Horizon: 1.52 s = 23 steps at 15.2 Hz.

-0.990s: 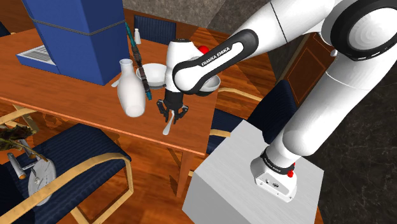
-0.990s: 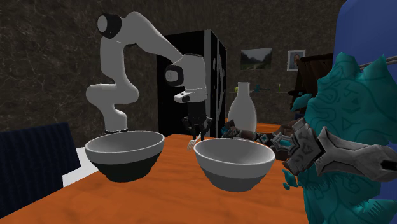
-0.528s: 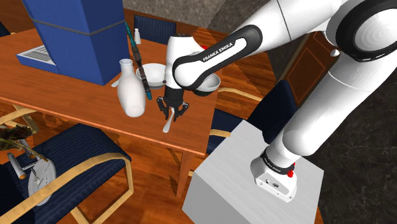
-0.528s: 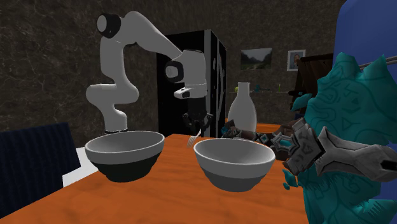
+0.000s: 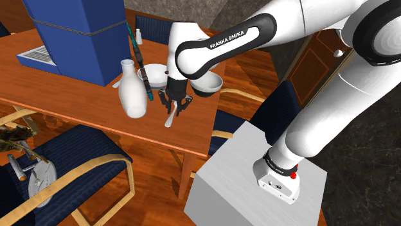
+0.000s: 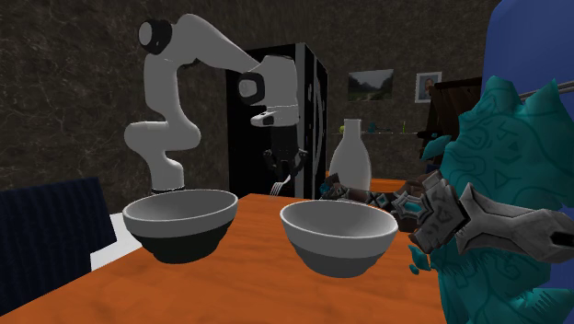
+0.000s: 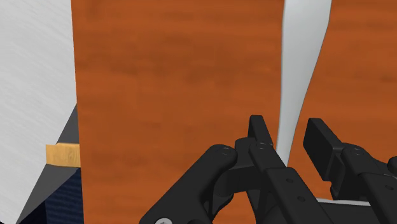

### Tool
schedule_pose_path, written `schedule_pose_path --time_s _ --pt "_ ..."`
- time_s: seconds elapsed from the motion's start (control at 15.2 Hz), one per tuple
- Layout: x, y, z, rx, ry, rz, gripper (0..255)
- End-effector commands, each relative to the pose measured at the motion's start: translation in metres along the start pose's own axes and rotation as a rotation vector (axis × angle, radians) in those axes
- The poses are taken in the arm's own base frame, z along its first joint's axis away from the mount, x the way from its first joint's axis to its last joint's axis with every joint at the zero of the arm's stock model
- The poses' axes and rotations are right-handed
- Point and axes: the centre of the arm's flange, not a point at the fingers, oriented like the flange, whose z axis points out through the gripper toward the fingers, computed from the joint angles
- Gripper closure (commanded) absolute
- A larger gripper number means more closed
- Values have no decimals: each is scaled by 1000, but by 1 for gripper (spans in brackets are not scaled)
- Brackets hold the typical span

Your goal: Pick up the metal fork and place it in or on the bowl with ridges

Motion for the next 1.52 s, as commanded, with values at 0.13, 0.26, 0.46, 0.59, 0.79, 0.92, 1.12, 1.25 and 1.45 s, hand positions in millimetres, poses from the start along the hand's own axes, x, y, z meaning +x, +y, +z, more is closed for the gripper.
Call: schedule_pose_path --time_s 0.13,0.26,0.46,0.59,0.79,0.92,1.12,1.25,1.45 --pt "-3 -1 -21 0 0 0 255" --pt "-5 -1 -32 0 0 0 255" --pt "-7 -1 -47 0 0 0 255" --pt "-8 -1 -58 0 0 0 255" --pt "-11 -1 -74 0 0 0 255" --pt "-12 -1 -84 0 0 0 255" --pt "-14 -2 -100 0 0 0 255" --pt "-16 -2 -108 0 0 0 255" --pt "22 11 -112 0 0 0 255"
